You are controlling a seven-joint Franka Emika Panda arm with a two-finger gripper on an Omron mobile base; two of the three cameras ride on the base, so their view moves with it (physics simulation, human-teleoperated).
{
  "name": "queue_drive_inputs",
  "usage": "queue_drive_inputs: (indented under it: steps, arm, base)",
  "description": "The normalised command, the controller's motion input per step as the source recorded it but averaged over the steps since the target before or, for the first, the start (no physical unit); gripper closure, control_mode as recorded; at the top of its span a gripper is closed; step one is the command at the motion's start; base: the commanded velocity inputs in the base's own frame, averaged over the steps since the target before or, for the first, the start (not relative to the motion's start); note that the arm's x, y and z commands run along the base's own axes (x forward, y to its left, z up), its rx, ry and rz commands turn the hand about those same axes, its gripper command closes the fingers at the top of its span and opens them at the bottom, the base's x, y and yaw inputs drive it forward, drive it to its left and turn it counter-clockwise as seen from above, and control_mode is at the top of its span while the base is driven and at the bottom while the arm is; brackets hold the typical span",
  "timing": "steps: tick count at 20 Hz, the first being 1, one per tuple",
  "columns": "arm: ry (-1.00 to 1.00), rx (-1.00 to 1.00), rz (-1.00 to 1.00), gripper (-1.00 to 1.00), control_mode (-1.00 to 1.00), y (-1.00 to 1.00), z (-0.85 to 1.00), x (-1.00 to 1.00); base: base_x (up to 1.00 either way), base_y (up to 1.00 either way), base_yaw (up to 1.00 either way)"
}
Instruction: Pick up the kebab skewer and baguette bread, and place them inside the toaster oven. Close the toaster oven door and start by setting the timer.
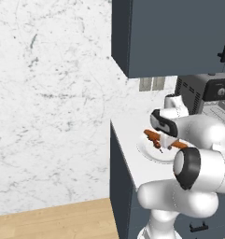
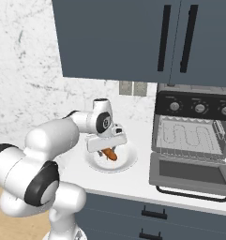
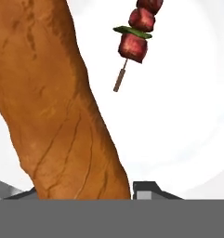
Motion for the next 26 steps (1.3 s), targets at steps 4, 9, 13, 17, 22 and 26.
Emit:
queue_drive_inputs:
  steps: [4,9,13,17,22,26]
  arm:
    - [-0.01,0.07,-0.18,1.00,-1.00,-0.50,0.56,-0.30]
    - [-0.01,0.14,-0.32,1.00,-1.00,-0.43,0.43,-0.25]
    - [-0.01,0.15,-0.35,1.00,-1.00,-0.20,0.46,-0.46]
    - [0.00,0.11,-0.41,1.00,-1.00,-0.20,0.28,-0.58]
    - [-0.03,0.02,-0.51,1.00,-1.00,-0.23,0.03,-0.13]
    - [-0.10,0.03,-0.48,1.00,-1.00,-0.48,0.19,0.03]
  base:
    - [0.00,0.00,0.00]
    - [0.00,0.00,0.00]
    - [0.00,0.00,0.00]
    - [0.00,0.00,0.00]
    - [0.00,0.00,0.00]
    - [0.00,0.00,0.00]
